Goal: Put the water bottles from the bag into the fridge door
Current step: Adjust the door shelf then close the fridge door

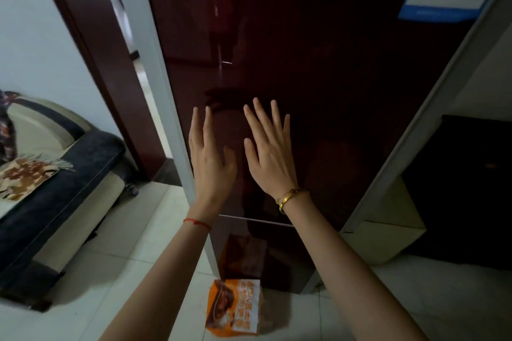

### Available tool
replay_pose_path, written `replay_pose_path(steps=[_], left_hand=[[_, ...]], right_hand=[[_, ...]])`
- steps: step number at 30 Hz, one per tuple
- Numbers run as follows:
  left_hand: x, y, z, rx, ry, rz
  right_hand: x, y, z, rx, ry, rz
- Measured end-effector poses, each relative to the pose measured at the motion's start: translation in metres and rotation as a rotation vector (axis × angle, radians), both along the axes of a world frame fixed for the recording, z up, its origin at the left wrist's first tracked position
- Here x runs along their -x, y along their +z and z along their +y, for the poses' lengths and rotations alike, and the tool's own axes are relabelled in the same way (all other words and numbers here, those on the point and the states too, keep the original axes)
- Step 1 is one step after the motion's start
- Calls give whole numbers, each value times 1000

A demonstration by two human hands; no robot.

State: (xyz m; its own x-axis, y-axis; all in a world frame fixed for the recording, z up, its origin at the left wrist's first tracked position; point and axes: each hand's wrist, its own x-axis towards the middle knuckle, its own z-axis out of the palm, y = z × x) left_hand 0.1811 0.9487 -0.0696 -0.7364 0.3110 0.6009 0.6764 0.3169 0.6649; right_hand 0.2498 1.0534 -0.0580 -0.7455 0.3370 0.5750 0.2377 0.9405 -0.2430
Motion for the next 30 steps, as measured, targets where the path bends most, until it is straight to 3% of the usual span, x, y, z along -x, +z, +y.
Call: replay_pose_path(steps=[8,18,21,26,30], left_hand=[[31,-15,26,84,-60,-30],[37,-19,24,140,-45,43],[39,-17,13,127,-129,14],[38,-18,-18,102,-382,-16],[32,-21,-49,169,-503,14]], right_hand=[[18,-12,12,-84,-131,-54],[15,-8,14,-68,-124,-39],[9,-6,11,-23,-105,-26],[-15,-21,-11,248,-145,76],[-42,-32,-31,284,-184,98]])
